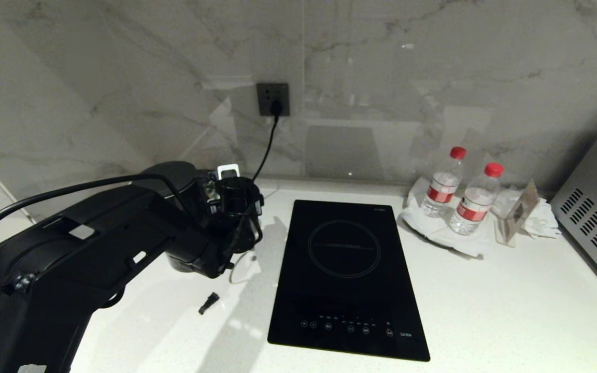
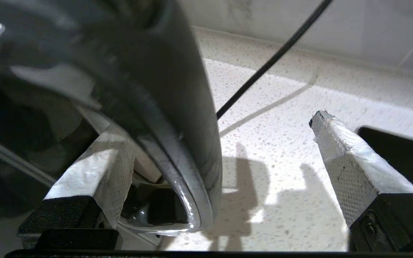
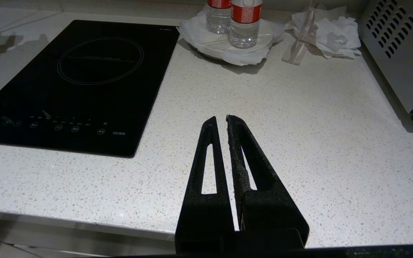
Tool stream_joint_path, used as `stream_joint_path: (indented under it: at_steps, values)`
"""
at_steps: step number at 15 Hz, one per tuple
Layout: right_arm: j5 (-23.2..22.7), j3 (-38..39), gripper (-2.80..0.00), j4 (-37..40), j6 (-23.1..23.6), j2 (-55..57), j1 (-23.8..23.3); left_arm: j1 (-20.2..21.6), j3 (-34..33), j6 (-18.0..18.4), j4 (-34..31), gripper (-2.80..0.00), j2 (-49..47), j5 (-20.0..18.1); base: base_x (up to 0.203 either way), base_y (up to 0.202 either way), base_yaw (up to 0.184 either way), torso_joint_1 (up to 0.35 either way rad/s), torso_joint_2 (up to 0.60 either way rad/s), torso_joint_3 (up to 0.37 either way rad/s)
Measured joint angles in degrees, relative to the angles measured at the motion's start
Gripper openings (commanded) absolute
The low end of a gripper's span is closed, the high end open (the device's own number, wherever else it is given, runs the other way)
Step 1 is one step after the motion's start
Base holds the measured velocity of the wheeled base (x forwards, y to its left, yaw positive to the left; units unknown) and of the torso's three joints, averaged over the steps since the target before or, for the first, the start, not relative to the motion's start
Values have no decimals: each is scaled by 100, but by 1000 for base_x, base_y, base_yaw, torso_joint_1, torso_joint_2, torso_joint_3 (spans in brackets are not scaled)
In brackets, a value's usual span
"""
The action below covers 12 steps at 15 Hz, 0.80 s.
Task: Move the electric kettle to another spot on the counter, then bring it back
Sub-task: Place it on the power base
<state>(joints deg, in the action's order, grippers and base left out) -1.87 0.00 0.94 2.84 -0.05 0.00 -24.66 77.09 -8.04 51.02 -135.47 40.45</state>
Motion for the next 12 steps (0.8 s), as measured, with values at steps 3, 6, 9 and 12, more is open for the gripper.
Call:
stream_joint_path:
  at_steps: [3,6,9,12]
  values:
    - [-2,0,-280,2,2,0,0,2,-20,-210,2,0,9,167,0,0,0,0,0,0]
    - [-2,0,-280,0,2,0,0,-20,-66,-282,-4,0,46,196,0,0,0,0,0,0]
    - [-2,0,-280,1,2,0,0,-67,-29,-183,-43,0,-8,142,0,0,0,0,0,0]
    - [-2,0,-280,2,0,0,0,-105,331,-125,-45,0,-172,201,0,0,0,0,0,0]
